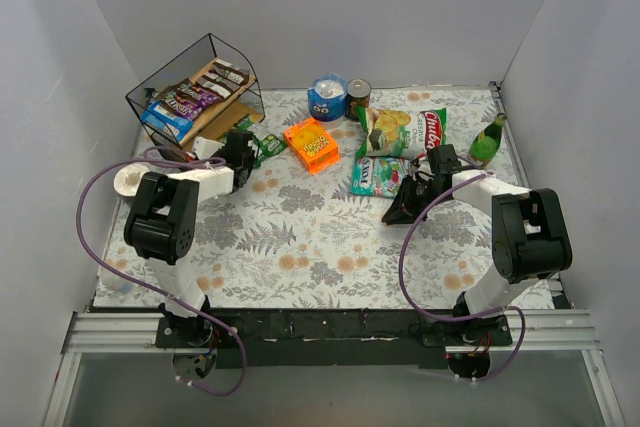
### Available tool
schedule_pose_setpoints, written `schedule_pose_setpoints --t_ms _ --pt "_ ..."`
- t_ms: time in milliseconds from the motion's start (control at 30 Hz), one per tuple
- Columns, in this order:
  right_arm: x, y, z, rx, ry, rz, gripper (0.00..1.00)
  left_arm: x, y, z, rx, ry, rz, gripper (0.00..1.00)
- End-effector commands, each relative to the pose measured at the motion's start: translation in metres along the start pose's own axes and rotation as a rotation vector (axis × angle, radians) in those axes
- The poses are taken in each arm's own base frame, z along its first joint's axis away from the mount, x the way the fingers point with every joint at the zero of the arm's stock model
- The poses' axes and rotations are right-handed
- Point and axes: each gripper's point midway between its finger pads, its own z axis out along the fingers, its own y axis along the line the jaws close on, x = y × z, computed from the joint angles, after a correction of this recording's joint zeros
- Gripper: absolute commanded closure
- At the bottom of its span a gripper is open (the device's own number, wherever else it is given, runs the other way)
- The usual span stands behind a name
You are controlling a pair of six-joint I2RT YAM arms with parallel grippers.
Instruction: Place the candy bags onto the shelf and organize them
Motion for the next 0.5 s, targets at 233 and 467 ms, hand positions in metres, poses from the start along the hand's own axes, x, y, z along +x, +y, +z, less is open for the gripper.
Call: schedule_pose_setpoints --t_ms 233,467 --pt "-0.005 0.026 -0.005 -0.059 -0.043 -0.121 0.51 -0.036 -0.049 -0.018 0.037 -0.189 -0.022 1.00" --pt "-0.041 0.109 0.012 -0.091 -0.154 -0.238 0.28 -0.033 -0.037 -0.084 0.047 -0.105 0.095 0.91"
